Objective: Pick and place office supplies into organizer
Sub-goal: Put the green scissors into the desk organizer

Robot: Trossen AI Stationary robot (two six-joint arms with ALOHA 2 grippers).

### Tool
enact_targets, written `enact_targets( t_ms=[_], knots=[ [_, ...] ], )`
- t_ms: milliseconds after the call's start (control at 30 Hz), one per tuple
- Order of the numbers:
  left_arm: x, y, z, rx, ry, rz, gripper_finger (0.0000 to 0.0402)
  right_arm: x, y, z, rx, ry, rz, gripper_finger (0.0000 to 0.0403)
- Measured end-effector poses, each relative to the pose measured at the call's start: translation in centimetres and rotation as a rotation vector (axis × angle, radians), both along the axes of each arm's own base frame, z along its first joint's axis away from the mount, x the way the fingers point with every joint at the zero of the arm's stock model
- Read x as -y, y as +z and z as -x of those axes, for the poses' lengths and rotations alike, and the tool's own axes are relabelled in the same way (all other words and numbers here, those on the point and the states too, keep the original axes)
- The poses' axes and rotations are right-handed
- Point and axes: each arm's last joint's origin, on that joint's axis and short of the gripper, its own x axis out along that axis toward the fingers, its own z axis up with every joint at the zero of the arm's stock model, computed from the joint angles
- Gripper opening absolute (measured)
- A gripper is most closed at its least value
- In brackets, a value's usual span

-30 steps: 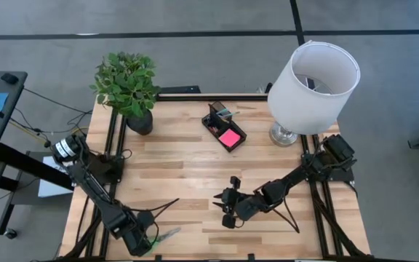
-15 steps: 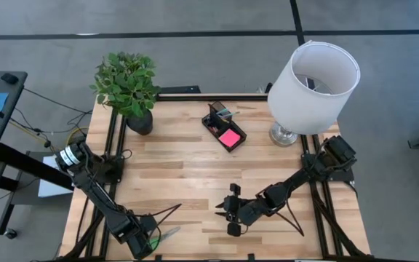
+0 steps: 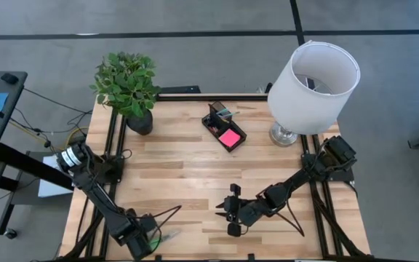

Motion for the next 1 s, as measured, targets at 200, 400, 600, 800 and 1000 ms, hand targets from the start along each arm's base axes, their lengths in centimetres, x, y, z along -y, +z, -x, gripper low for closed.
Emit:
enact_targets(
  t_ms=[200, 400, 600, 800, 1000],
  knots=[
    [-1.4, 3.2, -2.4, -0.008, 0.074, -0.212, 0.0015, -0.4, 0.0, 0.2, -0.014, 0.011, -0.052, 0.0098],
    [-4.2, 9.4, -6.5, 0.098, 0.017, -0.435, 0.0009, -1.2, 0.0, 0.7, -0.02, 0.012, -0.086, 0.0098],
    [-9.8, 14.9, -10.8, 0.185, -0.106, -0.699, 0.0009, -2.3, -0.1, 1.7, -0.036, 0.014, -0.127, 0.0098],
    [-15.9, 18.0, -14.5, 0.211, -0.248, -0.925, 0.0009, -3.5, -0.2, 2.6, -0.053, -0.006, -0.193, 0.0098],
    [-20.5, 19.9, -16.0, 0.024, -0.506, -1.297, 0.0009, -4.7, -0.2, 3.7, -0.039, -0.04, -0.23, 0.0098]
  ],
)
